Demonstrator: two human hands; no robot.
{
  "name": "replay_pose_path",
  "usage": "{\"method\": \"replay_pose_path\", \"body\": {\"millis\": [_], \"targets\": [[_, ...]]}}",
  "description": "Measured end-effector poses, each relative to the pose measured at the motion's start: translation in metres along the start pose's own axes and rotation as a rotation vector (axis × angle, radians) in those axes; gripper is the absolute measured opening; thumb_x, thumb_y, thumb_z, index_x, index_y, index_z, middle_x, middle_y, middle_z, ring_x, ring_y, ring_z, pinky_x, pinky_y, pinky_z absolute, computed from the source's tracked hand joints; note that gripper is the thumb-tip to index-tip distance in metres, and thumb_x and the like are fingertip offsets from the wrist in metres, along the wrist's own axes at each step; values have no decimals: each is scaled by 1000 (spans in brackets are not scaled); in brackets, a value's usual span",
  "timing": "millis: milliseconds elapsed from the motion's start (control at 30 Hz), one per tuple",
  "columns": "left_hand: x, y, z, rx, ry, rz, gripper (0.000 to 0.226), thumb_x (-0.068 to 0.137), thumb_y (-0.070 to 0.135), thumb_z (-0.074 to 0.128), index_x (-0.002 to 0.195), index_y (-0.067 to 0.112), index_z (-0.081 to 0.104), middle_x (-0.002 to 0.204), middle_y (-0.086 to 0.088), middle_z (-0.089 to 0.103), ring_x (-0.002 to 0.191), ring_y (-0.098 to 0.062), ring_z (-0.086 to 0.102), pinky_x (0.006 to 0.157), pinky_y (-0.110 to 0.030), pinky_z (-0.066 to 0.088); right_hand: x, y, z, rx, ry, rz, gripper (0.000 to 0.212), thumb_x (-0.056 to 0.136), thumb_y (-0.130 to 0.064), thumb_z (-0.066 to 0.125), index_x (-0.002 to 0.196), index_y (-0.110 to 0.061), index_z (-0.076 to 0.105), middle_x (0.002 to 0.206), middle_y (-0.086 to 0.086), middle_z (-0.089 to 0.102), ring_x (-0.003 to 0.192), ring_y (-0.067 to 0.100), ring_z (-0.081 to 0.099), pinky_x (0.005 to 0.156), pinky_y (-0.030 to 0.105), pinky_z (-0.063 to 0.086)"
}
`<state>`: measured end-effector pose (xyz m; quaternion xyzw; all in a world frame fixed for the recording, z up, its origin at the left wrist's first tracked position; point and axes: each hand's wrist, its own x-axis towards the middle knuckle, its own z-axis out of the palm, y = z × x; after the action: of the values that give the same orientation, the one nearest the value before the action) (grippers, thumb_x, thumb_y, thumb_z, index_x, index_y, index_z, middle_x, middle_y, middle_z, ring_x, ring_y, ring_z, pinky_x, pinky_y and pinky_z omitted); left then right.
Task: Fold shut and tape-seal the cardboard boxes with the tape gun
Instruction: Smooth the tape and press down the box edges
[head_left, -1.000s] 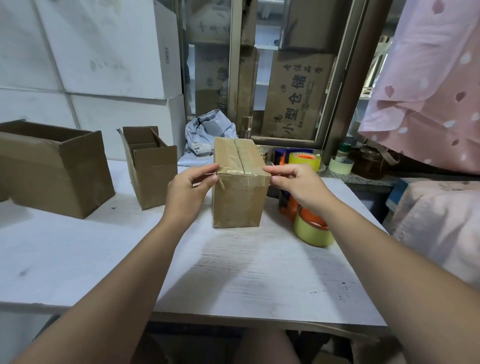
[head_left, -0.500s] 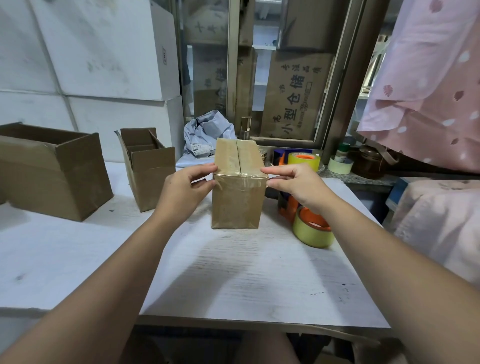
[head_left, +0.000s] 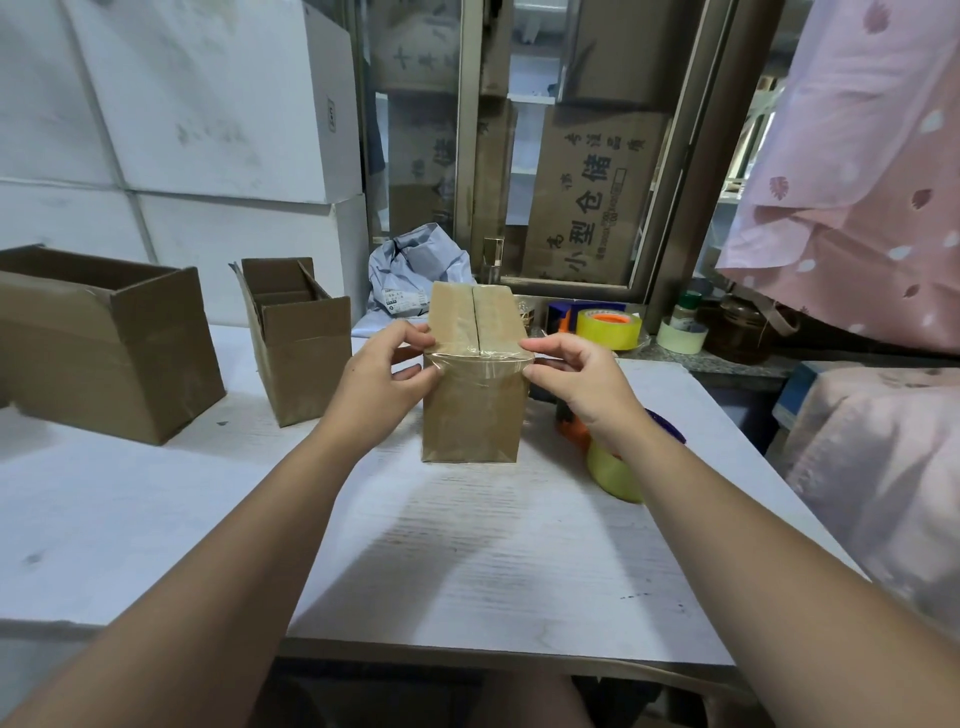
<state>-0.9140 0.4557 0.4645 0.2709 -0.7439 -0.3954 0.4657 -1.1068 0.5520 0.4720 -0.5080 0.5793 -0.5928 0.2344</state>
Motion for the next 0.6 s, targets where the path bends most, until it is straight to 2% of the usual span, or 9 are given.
{"method": "replay_pose_path", "body": {"millis": [100,200,300,400,533,600], "targets": [[3,-1,1,-8,-8,-13,12,86,4,65,93,7,56,119,6,57,103,-4,59,72,-3,44,2,3,5,38,21,-3,23,81,-1,69,90,-23,65,113,-1,65,108,15,62,96,34,50],[6,-3,-1,-39,-29,-28,15,85,4,67,88,14,57,121,5,58,107,-7,60,75,-5,45,5,8,6,76,12,3,21,81,-4,71,89,-23,65,114,-5,64,111,14,60,99,40,49],[11,-4,-6,-55,-65,-72,19,82,4,70,85,17,57,117,12,60,106,-8,62,88,-21,49,7,14,8,133,9,16,21,80,-6,72,86,-25,65,117,-4,64,114,17,59,100,45,47],[14,-3,-7,-87,-90,-98,20,81,2,71,88,13,56,112,19,60,105,-9,63,96,-35,48,9,18,9,200,0,41,20,81,-4,71,88,-21,63,121,0,63,114,21,59,100,46,47],[14,-4,-7,-132,-96,-109,20,81,2,70,93,6,55,112,21,60,105,-9,62,96,-34,49,9,21,12,270,1,49,23,81,-1,69,86,-22,62,117,0,64,113,22,60,97,42,49],[15,-6,-6,-175,-105,-126,21,81,2,71,91,9,54,113,15,62,107,-13,62,94,-33,49,9,22,13,295,-2,45,25,81,0,69,85,-23,62,118,3,64,114,24,59,94,39,50]]}}
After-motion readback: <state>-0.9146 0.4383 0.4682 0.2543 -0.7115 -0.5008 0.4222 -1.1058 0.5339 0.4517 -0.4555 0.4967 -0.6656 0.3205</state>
